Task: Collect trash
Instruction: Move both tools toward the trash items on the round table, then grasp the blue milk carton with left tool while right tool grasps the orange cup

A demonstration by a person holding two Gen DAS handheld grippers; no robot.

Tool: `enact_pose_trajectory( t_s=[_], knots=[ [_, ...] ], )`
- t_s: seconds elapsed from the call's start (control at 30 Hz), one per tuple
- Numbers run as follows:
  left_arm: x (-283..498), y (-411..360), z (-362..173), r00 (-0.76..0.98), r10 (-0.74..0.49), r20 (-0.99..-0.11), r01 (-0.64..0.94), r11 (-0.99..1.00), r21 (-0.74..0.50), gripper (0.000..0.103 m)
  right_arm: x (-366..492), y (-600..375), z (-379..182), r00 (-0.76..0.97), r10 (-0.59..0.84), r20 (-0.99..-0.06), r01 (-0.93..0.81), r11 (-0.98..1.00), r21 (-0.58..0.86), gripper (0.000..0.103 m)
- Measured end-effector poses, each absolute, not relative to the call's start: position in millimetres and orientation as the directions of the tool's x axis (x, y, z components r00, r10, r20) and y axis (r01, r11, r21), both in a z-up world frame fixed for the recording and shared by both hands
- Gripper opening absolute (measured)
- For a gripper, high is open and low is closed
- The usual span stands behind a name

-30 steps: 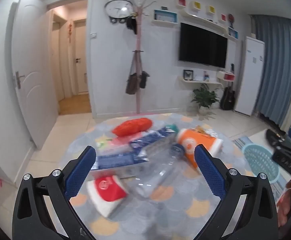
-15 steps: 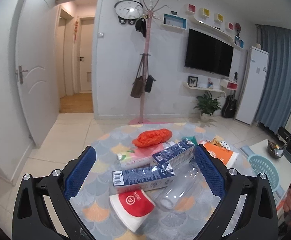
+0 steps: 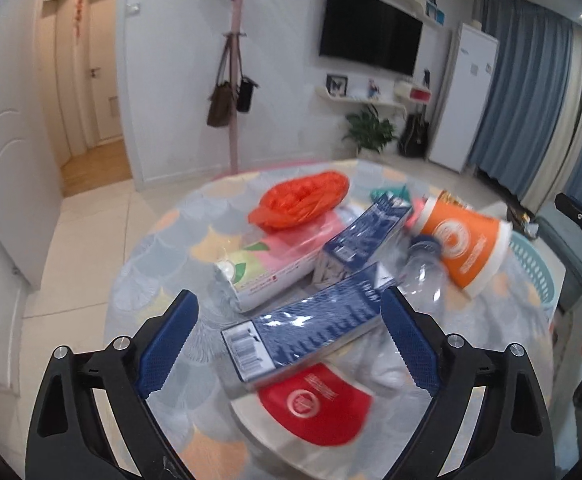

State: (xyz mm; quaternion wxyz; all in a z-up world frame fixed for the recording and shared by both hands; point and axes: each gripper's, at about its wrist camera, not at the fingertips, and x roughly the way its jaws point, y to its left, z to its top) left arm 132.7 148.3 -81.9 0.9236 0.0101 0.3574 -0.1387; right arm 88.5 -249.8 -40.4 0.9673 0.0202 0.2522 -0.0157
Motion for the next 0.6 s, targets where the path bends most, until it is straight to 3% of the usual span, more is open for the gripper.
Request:
enact_pose_trajectory(
  t_s=[0.13,0.27,0.4,0.5,0.6],
  knots=[
    [151,143,-98,0.633,-0.279,-0.722,0.327,0.942,-0.078,0.090,108,-243,-61,0.843,0.017,-0.538,-0.001,1.000,0.031,0.072],
    [160,125,-110,0.585,-0.258,-0.769,0.376,0.926,-0.025,0.091,129,-242,-86,0.798,0.061,-0.599,-0.024,0.997,0.070,0.073],
    [159,114,-111,0.564,-0.261,-0.783,0.408,0.913,-0.010,0.088,145,-244,-99,0.770,0.112,-0.628,-0.046,0.992,0.121,0.074],
    [155,105,-111,0.527,-0.289,-0.800,0.442,0.897,-0.033,0.077,153,-245,-100,0.757,0.163,-0.633,-0.078,0.984,0.160,0.074],
    [148,94,-113,0.521,-0.277,-0.808,0.463,0.886,-0.005,0.077,162,-238,-103,0.737,0.199,-0.646,-0.115,0.979,0.171,0.074]
  ],
)
